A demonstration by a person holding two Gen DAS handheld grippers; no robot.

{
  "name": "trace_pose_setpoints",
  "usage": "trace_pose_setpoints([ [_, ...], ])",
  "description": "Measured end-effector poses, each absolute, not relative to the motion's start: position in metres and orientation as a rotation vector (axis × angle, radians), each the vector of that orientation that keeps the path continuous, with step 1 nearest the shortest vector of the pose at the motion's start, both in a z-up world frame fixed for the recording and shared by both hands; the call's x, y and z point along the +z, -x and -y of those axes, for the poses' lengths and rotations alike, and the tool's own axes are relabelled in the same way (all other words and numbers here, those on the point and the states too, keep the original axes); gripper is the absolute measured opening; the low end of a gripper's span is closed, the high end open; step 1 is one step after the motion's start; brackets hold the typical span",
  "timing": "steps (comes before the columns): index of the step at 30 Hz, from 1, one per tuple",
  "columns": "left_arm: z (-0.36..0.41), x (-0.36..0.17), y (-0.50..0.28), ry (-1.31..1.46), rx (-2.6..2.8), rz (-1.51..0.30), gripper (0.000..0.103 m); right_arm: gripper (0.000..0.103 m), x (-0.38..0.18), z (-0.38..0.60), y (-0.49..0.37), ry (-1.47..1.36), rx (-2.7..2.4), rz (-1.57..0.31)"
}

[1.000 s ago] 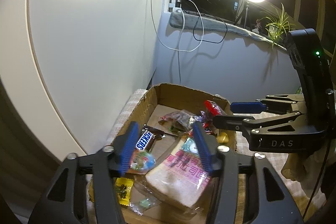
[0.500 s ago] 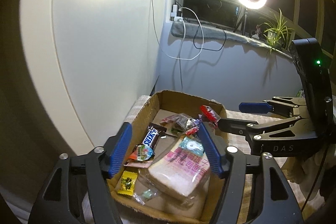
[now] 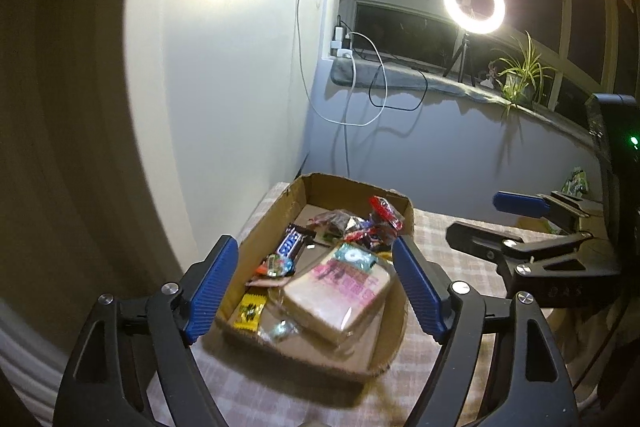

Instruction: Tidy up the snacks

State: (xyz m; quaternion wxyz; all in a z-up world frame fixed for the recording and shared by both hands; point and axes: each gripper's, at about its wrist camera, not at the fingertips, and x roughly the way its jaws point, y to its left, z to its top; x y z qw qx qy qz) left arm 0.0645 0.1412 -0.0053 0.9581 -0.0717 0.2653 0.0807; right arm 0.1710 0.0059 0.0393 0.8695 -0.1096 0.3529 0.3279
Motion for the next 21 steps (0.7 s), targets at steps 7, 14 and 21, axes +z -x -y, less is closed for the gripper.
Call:
trace_pose_setpoints([
  [7,-0.133,-0.006,-0.044,0.139,0.196,-0.537,0.08,0.094,0.036,0.005,-0.135,0.261,0.635,-0.705],
  [14,-0.134,-0.005,-0.034,0.145,0.223,-0.532,0.08,0.094,0.037,0.013,-0.117,0.275,0.619,-0.691],
  [21,-0.128,-0.003,-0.03,0.123,0.231,-0.529,0.08,0.094,0.04,0.022,-0.113,0.257,0.605,-0.687],
])
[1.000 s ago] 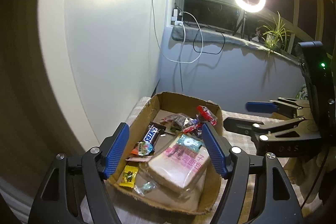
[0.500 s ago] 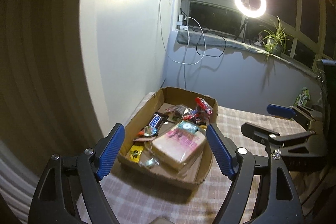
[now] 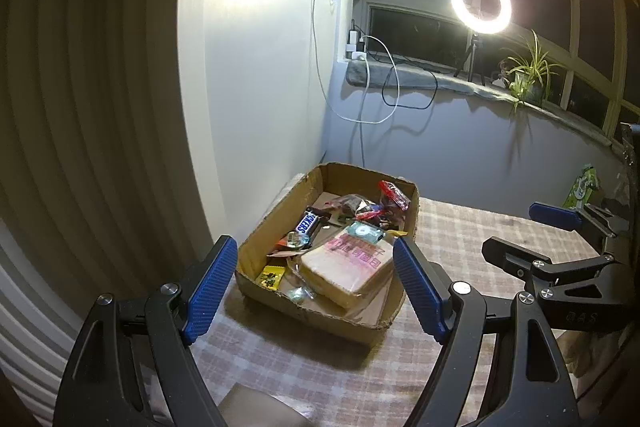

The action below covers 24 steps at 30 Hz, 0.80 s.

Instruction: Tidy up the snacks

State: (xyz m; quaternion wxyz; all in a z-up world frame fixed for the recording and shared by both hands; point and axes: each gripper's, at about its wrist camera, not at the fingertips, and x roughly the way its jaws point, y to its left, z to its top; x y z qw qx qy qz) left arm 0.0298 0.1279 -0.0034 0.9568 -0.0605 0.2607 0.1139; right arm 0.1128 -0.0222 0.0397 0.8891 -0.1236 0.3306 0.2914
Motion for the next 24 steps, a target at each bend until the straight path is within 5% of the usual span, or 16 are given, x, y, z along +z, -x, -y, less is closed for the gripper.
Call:
trace_pose_setpoints([
  [24,-0.1208,-0.0025,-0.0292,0.112,0.221,-0.529,0.08,0.094,0.0381,0.0322,-0.1086,0.247,0.599,-0.697],
])
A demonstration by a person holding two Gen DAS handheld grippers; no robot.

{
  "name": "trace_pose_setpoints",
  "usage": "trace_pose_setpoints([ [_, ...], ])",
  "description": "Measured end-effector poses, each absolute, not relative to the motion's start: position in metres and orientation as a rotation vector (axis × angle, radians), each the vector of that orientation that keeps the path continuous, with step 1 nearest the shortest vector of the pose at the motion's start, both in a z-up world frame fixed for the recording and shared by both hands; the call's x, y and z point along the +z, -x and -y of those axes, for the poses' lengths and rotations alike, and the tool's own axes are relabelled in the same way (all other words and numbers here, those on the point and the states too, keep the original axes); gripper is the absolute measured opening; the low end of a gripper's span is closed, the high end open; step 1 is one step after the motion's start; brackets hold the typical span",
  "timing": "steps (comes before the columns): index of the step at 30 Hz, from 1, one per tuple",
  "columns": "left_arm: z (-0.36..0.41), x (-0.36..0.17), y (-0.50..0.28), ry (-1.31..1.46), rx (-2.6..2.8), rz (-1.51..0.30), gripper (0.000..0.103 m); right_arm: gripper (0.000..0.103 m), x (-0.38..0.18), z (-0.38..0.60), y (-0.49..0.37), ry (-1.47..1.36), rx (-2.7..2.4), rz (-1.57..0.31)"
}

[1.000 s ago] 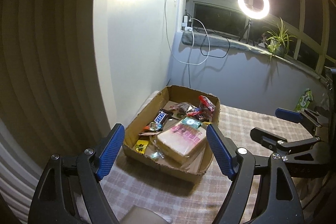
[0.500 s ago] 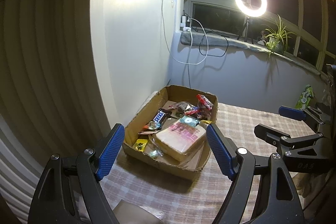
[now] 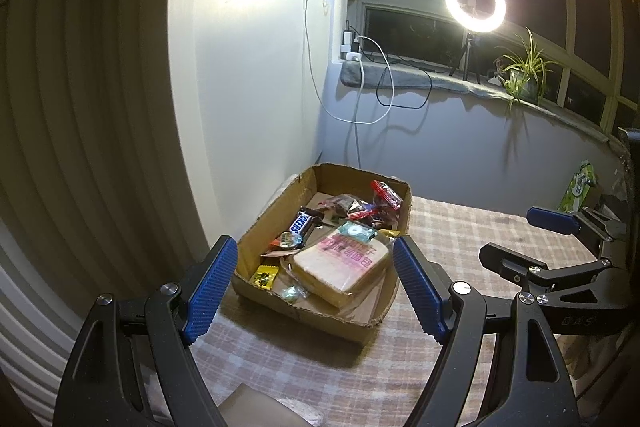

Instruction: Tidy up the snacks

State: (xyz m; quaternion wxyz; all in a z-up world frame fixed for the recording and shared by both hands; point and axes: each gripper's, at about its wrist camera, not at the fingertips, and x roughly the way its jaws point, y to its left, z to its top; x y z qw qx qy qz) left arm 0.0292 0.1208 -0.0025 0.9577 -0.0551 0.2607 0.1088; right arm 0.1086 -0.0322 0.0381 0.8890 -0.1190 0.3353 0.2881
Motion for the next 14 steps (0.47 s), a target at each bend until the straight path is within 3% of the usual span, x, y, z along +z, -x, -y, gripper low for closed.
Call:
trace_pose_setpoints([
  [14,-0.117,-0.0039,-0.0292,0.102,0.211,-0.531,0.08,0.094,0.036,0.0361,-0.1095,0.24,0.595,-0.703],
])
